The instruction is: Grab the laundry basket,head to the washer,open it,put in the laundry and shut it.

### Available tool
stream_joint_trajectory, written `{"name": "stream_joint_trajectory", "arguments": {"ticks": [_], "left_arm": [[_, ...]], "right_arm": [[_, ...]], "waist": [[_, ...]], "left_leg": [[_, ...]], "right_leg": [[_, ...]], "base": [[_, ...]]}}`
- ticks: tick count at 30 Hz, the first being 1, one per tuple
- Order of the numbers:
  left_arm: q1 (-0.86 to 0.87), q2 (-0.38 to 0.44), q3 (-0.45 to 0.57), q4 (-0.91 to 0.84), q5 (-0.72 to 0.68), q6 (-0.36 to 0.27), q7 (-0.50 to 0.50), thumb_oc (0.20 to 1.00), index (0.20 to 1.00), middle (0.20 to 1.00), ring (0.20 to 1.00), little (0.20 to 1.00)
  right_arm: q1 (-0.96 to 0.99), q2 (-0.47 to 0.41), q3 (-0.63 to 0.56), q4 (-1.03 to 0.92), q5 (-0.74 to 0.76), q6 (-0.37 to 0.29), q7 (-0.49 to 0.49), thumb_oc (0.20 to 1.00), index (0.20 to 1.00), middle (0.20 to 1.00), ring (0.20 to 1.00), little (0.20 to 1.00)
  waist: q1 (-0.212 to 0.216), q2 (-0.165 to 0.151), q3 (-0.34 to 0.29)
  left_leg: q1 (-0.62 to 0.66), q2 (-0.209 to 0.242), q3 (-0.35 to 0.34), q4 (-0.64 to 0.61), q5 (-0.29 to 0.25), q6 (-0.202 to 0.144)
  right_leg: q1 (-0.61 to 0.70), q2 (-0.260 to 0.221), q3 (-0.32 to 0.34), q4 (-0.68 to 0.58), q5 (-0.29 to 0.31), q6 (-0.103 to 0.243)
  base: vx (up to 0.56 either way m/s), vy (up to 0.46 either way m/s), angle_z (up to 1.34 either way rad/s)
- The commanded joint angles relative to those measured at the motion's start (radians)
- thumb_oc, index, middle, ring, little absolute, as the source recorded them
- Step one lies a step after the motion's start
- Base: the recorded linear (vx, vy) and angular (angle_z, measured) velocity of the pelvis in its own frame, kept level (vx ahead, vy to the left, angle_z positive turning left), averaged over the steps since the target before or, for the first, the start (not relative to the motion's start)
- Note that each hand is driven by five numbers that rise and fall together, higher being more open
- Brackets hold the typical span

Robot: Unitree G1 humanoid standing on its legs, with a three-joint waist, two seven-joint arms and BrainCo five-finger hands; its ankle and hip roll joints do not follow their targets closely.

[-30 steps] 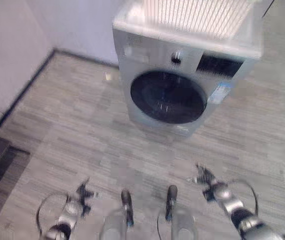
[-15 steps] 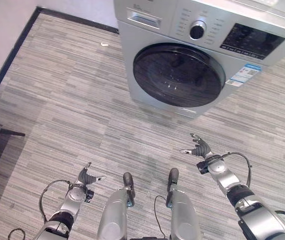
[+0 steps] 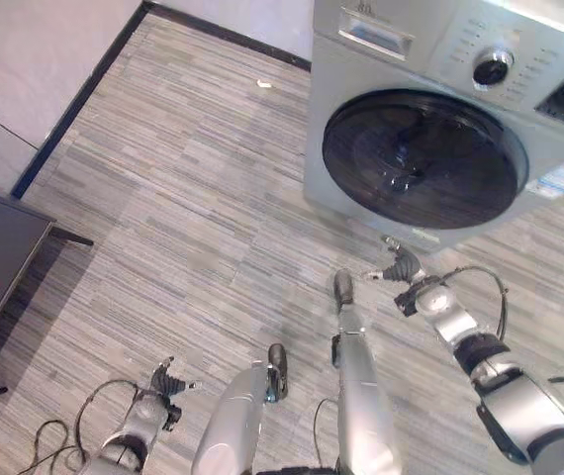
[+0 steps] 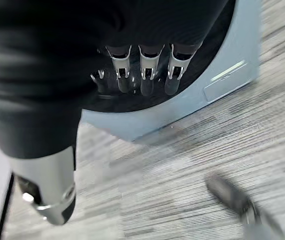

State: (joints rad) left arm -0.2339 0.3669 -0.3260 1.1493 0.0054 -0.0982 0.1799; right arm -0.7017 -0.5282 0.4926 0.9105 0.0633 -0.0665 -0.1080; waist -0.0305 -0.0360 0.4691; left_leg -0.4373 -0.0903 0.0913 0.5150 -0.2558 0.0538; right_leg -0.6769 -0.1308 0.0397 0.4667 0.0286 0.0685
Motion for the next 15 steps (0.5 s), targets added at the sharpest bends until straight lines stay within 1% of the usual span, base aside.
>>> {"name": "stream_joint_trajectory", "arguments": {"ticks": [1, 4, 7, 10, 11, 12, 14, 15], "left_arm": [[0.05, 0.071, 0.003, -0.092, -0.022, -0.029, 0.018, 1.0, 1.0, 1.0, 1.0, 1.0], [0.026, 0.078, -0.004, -0.143, -0.054, -0.036, 0.04, 1.0, 1.0, 1.0, 1.0, 1.0], [0.019, 0.08, -0.006, -0.175, -0.069, -0.04, 0.051, 1.0, 1.0, 1.0, 1.0, 1.0], [0.01, 0.078, -0.03, -0.226, -0.084, -0.044, 0.054, 1.0, 1.0, 1.0, 1.0, 1.0], [0.004, 0.08, -0.04, -0.246, -0.088, -0.047, 0.054, 1.0, 1.0, 1.0, 1.0, 1.0], [-0.012, 0.084, -0.056, -0.265, -0.094, -0.052, 0.053, 1.0, 1.0, 1.0, 1.0, 1.0], [-0.021, 0.085, -0.08, -0.297, -0.092, -0.054, 0.06, 1.0, 1.0, 1.0, 1.0, 1.0], [-0.057, 0.07, -0.097, -0.275, -0.094, -0.046, 0.066, 1.0, 1.0, 1.0, 1.0, 1.0]], "right_arm": [[-0.107, -0.053, -0.007, 0.032, 0.025, -0.027, -0.056, 1.0, 1.0, 1.0, 1.0, 1.0], [-0.202, -0.083, 0.014, 0.072, 0.035, -0.029, -0.085, 1.0, 1.0, 1.0, 1.0, 1.0], [-0.254, -0.106, 0.026, 0.087, 0.036, -0.029, -0.098, 1.0, 1.0, 1.0, 1.0, 1.0], [-0.364, -0.154, 0.049, 0.158, 0.065, -0.025, -0.104, 1.0, 1.0, 1.0, 1.0, 1.0], [-0.412, -0.178, 0.059, 0.195, 0.069, -0.025, -0.106, 1.0, 1.0, 1.0, 1.0, 1.0], [-0.485, -0.219, 0.069, 0.245, 0.088, -0.023, -0.114, 1.0, 1.0, 1.0, 1.0, 1.0], [-0.543, -0.272, 0.051, 0.286, 0.096, -0.031, -0.186, 1.0, 1.0, 1.0, 1.0, 1.0], [-0.538, -0.315, 0.046, 0.246, 0.112, -0.047, -0.202, 1.0, 1.0, 1.0, 1.0, 1.0]], "waist": [[-0.014, 0.014, -0.026], [-0.013, 0.023, -0.012], [-0.015, 0.03, -0.005], [-0.012, 0.042, 0.015], [-0.011, 0.046, 0.022], [-0.006, 0.055, 0.037], [0.002, 0.071, 0.043], [-0.011, 0.073, 0.047]], "left_leg": [[0.116, 0.082, -0.067, -0.042, 0.033, -0.075], [0.076, 0.101, -0.077, -0.035, 0.061, -0.089], [0.054, 0.107, -0.087, -0.035, 0.071, -0.096], [0.026, 0.136, -0.095, -0.033, 0.104, -0.114], [0.001, 0.139, -0.098, -0.024, 0.135, -0.122], [-0.028, 0.147, -0.107, -0.004, 0.163, -0.135], [-0.044, 0.151, -0.121, -0.019, 0.201, -0.144], [-0.036, 0.162, -0.103, -0.083, 0.265, -0.157]], "right_leg": [[0.056, 0.007, -0.024, -0.188, 0.118, 0.084], [0.03, 0.023, -0.039, -0.188, 0.107, 0.069], [0.006, 0.035, -0.038, -0.18, 0.097, 0.06], [-0.019, 0.061, -0.046, -0.167, 0.08, 0.037], [-0.029, 0.056, -0.054, -0.176, 0.084, 0.033], [-0.029, 0.063, -0.065, -0.184, 0.077, 0.024], [-0.043, 0.067, -0.077, -0.185, 0.073, 0.018], [-0.043, 0.06, -0.094, -0.194, 0.07, 0.015]], "base": [[0.05, -0.208, -0.27], [0.04, -0.163, -0.17], [0.04, -0.09, -0.04], [0.06, -0.142, -0.01], [0.04, -0.18, 0.05], [0.02, -0.191, 0.14], [0.03, -0.18, 0.25], [0.02, -0.135, 0.25]]}}
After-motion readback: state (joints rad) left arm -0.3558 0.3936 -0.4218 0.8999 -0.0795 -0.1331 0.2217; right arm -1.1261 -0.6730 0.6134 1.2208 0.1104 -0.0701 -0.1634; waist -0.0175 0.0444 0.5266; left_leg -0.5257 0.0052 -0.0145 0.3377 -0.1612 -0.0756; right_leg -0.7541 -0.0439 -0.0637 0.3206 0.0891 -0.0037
